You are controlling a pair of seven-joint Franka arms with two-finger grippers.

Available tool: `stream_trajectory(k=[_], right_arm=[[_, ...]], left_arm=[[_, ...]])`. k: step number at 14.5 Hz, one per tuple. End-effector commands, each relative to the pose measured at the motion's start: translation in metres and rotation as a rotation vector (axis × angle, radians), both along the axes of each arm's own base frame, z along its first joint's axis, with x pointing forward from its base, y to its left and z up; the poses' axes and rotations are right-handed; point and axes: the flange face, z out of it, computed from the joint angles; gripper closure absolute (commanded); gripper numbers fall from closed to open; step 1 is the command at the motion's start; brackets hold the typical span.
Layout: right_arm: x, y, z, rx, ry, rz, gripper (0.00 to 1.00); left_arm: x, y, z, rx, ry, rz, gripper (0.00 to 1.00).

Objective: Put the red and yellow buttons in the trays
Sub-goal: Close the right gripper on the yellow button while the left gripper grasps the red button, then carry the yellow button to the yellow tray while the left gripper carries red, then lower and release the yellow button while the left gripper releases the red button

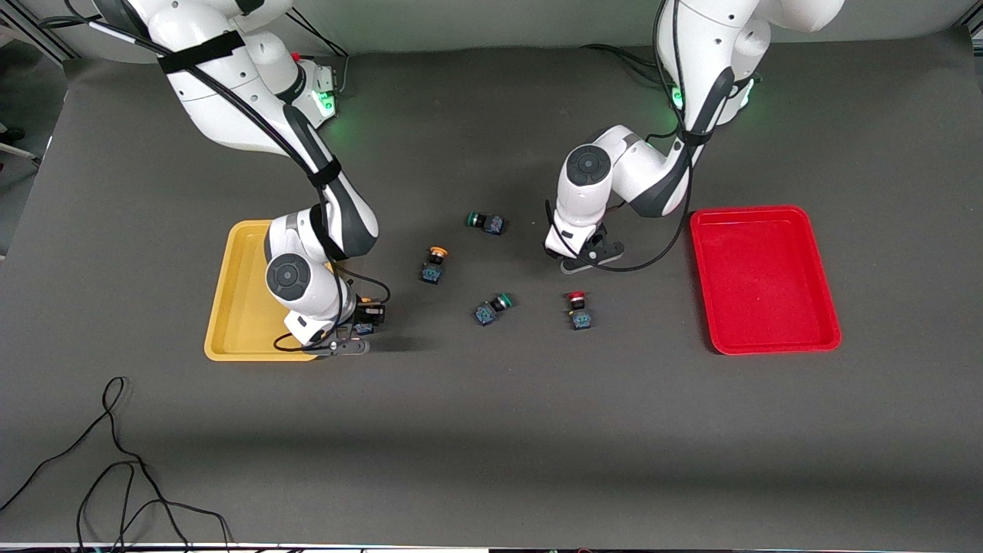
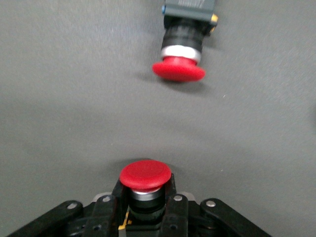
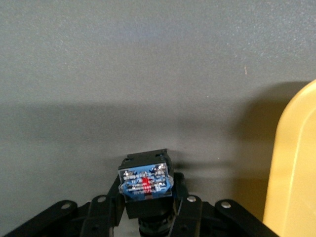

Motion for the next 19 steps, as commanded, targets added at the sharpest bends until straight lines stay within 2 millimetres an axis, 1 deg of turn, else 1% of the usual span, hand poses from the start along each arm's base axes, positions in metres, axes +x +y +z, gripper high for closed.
stream_trajectory(k=[1,2,3,4,5,6,7,8,9,11,12,13,14,15,16,17,18,19], right_arm=[[0.005,0.004,0.016,0.014,-0.026,-0.016,0.82],[0.008,0.005,0.031,0.023,-0.04,-0.019,0.82],[0.009,0.004,0.048,0.026,-0.028,-0.02,0.82],[0.011,0.005,0.072,0.032,-0.017,-0.02,0.82],[0.014,0.001,0.097,0.037,-0.003,-0.026,0.82],[0.017,-0.012,0.123,0.033,0.019,-0.035,0.82],[0.016,-0.026,0.144,0.028,0.036,-0.04,0.82],[0.016,-0.047,0.164,0.031,0.027,-0.039,0.82],[0.012,-0.066,0.175,0.034,0.02,-0.015,0.82],[0.003,-0.1,0.187,0.041,0.018,-0.017,0.82],[-0.006,-0.113,0.188,0.046,0.025,-0.023,0.82],[-0.015,-0.124,0.185,0.05,0.039,-0.021,0.82],[-0.022,-0.139,0.178,0.049,0.053,-0.029,0.82],[-0.028,-0.156,0.165,0.044,0.069,-0.04,0.82],[-0.035,-0.174,0.15,0.04,0.07,-0.032,0.82],[-0.045,-0.187,0.132,0.034,0.064,-0.019,0.82],[-0.053,-0.203,0.117,0.026,0.053,-0.007,0.82],[-0.06,-0.212,0.102,0.017,0.044,0.019,0.82]], left_arm=[[0.022,0.005,0.059,0.05,0.016,-0.029,0.9],[0.028,0.007,0.083,0.051,0.02,-0.037,0.9],[0.033,0.011,0.112,0.042,0.017,-0.053,0.9],[0.035,0.018,0.138,0.025,0.026,-0.092,0.9],[0.037,0.031,0.165,0.006,0.044,-0.146,0.9],[0.038,0.049,0.188,-0.011,0.078,-0.2,0.9],[0.044,0.076,0.209,-0.029,0.105,-0.236,0.9],[0.05,0.106,0.229,-0.041,0.121,-0.253,0.9],[0.055,0.134,0.242,-0.042,0.137,-0.256,0.9],[0.066,0.203,0.263,-0.047,0.169,-0.248,0.9],[0.072,0.238,0.269,-0.045,0.17,-0.249,0.9],[0.079,0.275,0.269,-0.048,0.169,-0.247,0.9],[0.082,0.305,0.265,-0.041,0.17,-0.26,0.9],[0.086,0.332,0.258,-0.03,0.173,-0.263,0.9],[0.087,0.347,0.249,-0.021,0.168,-0.273,0.9],[0.085,0.359,0.233,-0.021,0.151,-0.265,0.89],[0.083,0.363,0.211,-0.02,0.127,-0.259,0.89],[0.081,0.363,0.184,-0.02,0.11,-0.26,0.89]])
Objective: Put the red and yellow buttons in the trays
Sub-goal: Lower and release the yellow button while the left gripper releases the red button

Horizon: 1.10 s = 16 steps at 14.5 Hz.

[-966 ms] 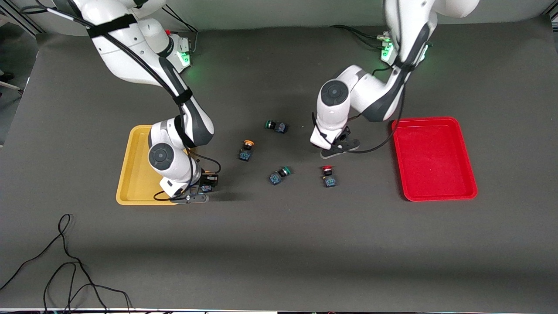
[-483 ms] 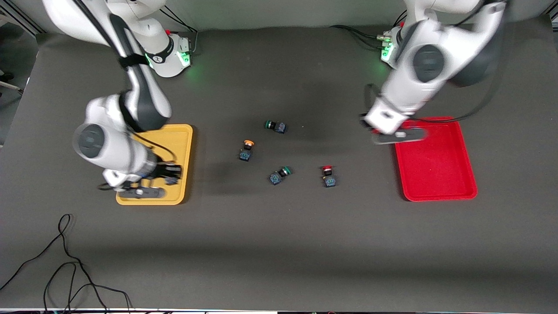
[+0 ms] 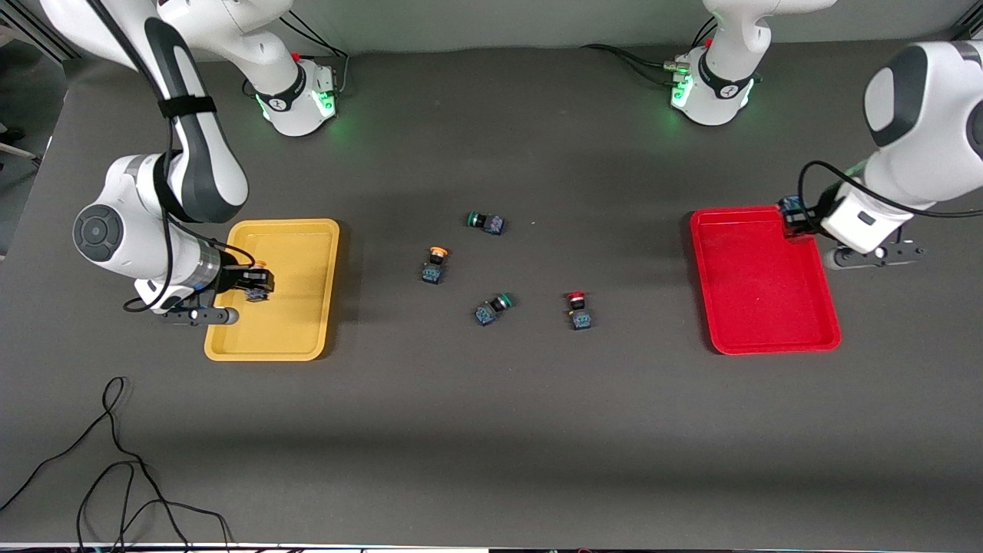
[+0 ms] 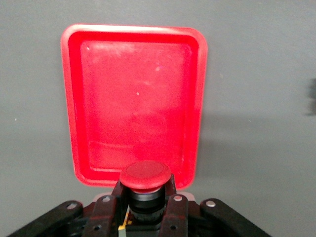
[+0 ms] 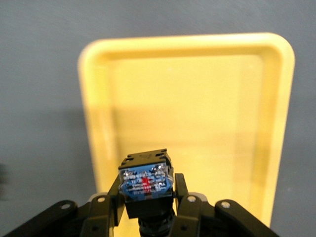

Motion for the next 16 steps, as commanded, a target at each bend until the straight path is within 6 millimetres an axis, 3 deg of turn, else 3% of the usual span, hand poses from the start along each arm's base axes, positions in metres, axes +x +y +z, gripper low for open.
stream_trajectory(k=[1,4,6,7,8,9,10,11,13,15,16], right_arm=[[-0.027,-0.029,-0.038,-0.014,-0.029,0.057,0.82],[-0.037,-0.04,-0.072,-0.055,-0.036,0.046,0.75],[-0.039,-0.042,-0.086,-0.07,-0.025,0.044,0.7],[-0.039,-0.042,-0.092,-0.078,-0.025,0.04,0.54],[-0.039,-0.043,-0.097,-0.084,-0.025,0.037,0.22],[-0.04,-0.043,-0.1,-0.082,-0.02,0.018,0.0],[-0.04,-0.041,-0.1,-0.071,-0.022,0.002,0.0],[-0.039,-0.037,-0.096,-0.06,-0.025,0.001,0.0],[-0.033,-0.02,-0.068,-0.028,-0.057,0.009,0.0],[-0.022,-0.005,-0.038,0.0,-0.099,0.002,0.0],[-0.012,0.015,-0.022,0.013,-0.112,0.003,0.0]], left_arm=[[-0.011,-0.007,-0.07,0.01,-0.035,-0.03,0.89],[-0.005,-0.008,-0.149,0.006,-0.069,-0.037,0.88],[-0.004,-0.008,-0.188,-0.001,-0.095,-0.037,0.88],[-0.003,-0.008,-0.2,-0.003,-0.101,-0.035,0.86],[-0.003,-0.009,-0.208,-0.004,-0.101,-0.037,0.72],[-0.001,-0.007,-0.207,-0.004,-0.101,-0.037,0.34],[0.002,-0.007,-0.202,-0.003,-0.107,-0.033,0.01],[0.005,-0.009,-0.196,-0.003,-0.116,-0.03,0.0],[0.013,-0.008,-0.174,0.0,-0.119,-0.032,0.0],[0.023,-0.008,-0.131,0.005,-0.089,-0.028,0.0],[0.029,-0.009,-0.105,0.008,-0.066,-0.03,0.0]])
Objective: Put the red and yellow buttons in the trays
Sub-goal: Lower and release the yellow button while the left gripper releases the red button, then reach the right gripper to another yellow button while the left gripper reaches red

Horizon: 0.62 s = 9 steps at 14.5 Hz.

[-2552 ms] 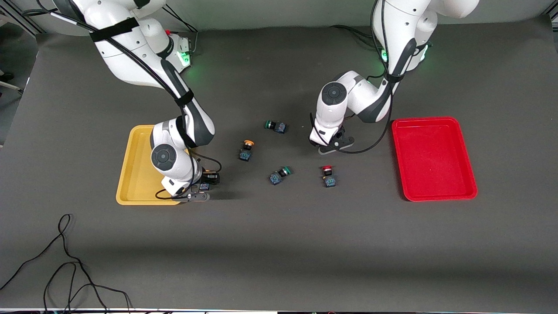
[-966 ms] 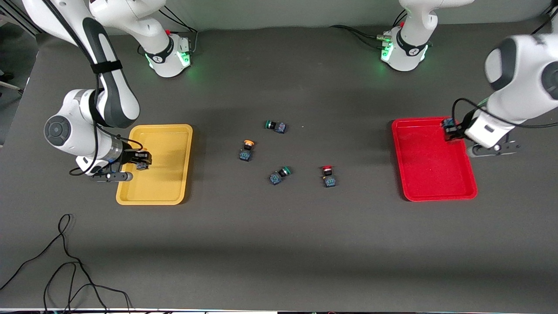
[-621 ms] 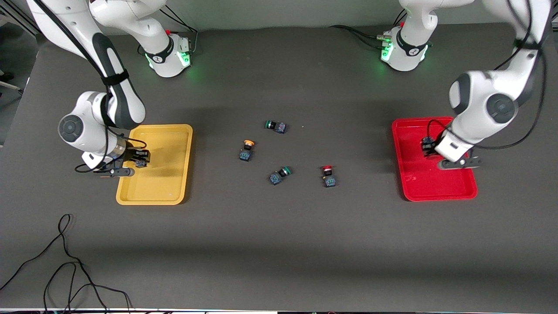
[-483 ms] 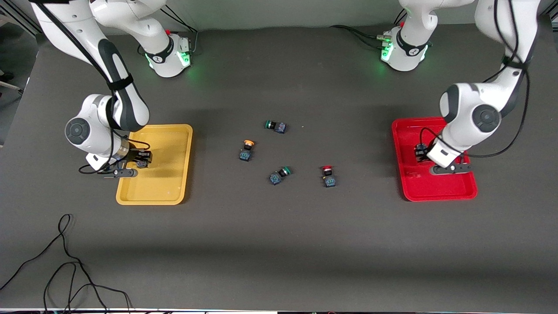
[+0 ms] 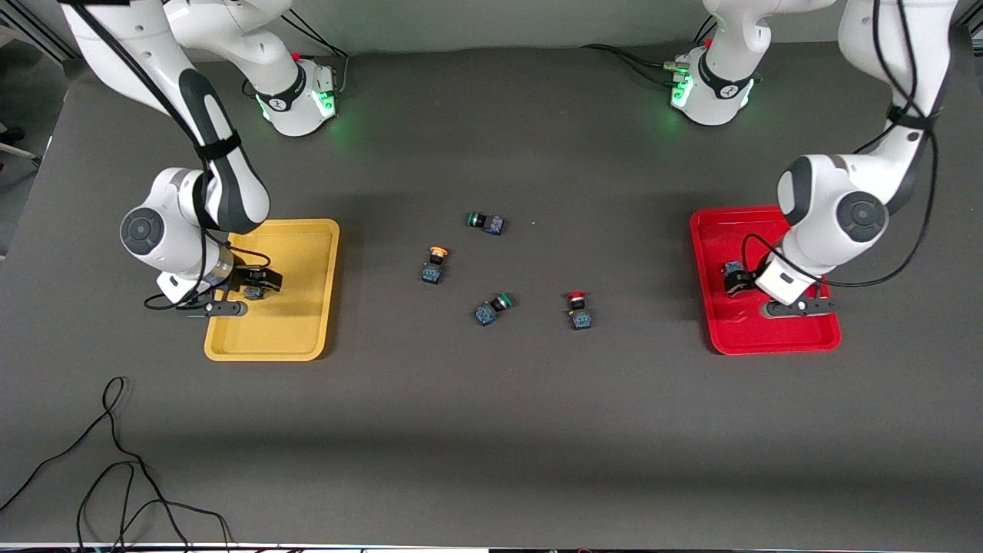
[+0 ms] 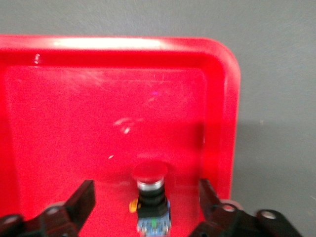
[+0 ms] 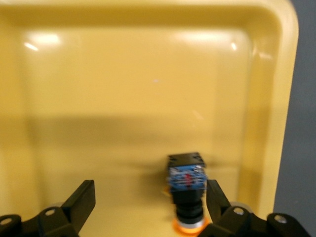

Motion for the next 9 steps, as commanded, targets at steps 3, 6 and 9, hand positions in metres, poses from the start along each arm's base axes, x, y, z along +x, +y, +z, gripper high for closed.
stream_trajectory(k=[3,6,9], right_arm=[[0.049,0.103,0.094,0.069,-0.066,-0.071,0.0],[0.07,0.193,0.138,0.065,-0.064,-0.108,0.0],[0.067,0.266,0.146,0.065,-0.053,-0.128,0.0]], left_arm=[[0.026,-0.011,0.129,0.021,0.093,-0.02,0.0],[0.035,-0.044,0.159,0.023,0.084,-0.02,0.0],[0.037,-0.124,0.16,0.022,0.053,0.033,0.0]])
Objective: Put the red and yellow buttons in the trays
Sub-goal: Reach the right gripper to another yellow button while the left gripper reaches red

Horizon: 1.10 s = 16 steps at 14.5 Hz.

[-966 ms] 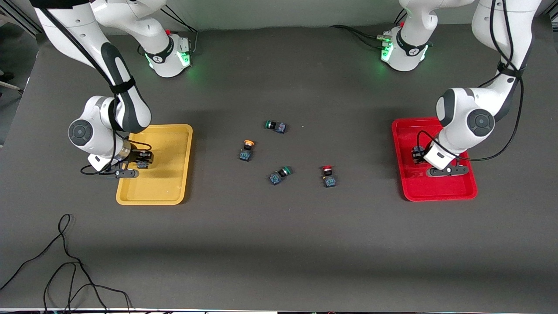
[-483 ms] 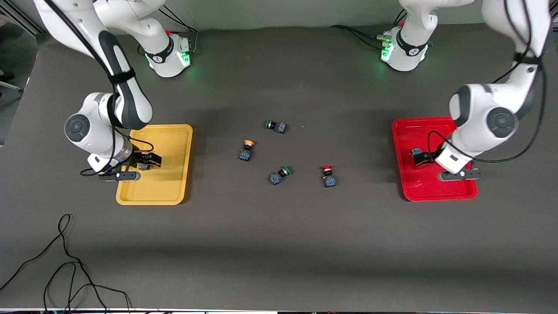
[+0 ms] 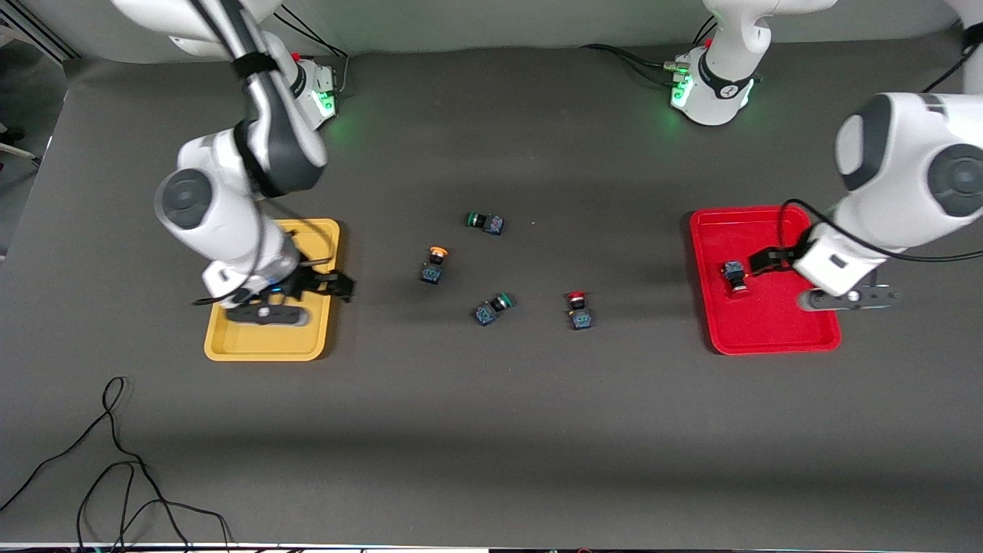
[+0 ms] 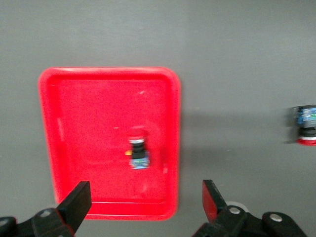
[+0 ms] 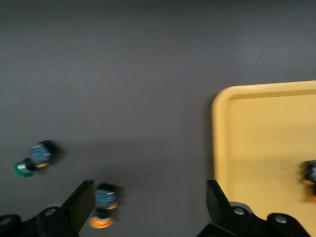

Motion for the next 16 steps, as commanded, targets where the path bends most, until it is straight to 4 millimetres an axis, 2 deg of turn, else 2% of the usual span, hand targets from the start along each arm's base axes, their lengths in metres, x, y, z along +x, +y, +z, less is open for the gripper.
stream_trajectory(k=[1,3,5,6,8,10,14,16], right_arm=[[0.005,0.061,-0.016,0.009,0.027,-0.064,0.0],[-0.004,0.09,-0.049,0.002,0.064,-0.089,0.0],[-0.023,0.124,-0.093,-0.02,0.101,-0.084,0.0],[-0.029,0.13,-0.109,-0.041,0.114,-0.098,0.0],[-0.034,0.13,-0.135,-0.075,0.14,-0.108,0.0],[-0.039,0.128,-0.155,-0.067,0.179,-0.136,0.0],[-0.061,0.121,-0.189,-0.07,0.156,-0.159,0.0],[-0.081,0.136,-0.198,-0.048,0.177,-0.162,0.0]], left_arm=[[0.007,-0.089,-0.004,0.009,-0.011,0.05,0.0],[0.009,-0.153,-0.018,0.004,-0.037,0.085,0.0],[0.005,-0.202,-0.036,-0.017,-0.081,0.124,0.0],[0.001,-0.222,-0.047,-0.027,-0.096,0.14,0.0],[-0.009,-0.257,-0.073,-0.031,-0.114,0.17,0.0],[-0.012,-0.273,-0.101,-0.031,-0.113,0.174,0.0],[-0.017,-0.282,-0.179,-0.017,-0.081,0.17,0.0],[-0.02,-0.281,-0.197,-0.001,-0.058,0.176,0.0]])
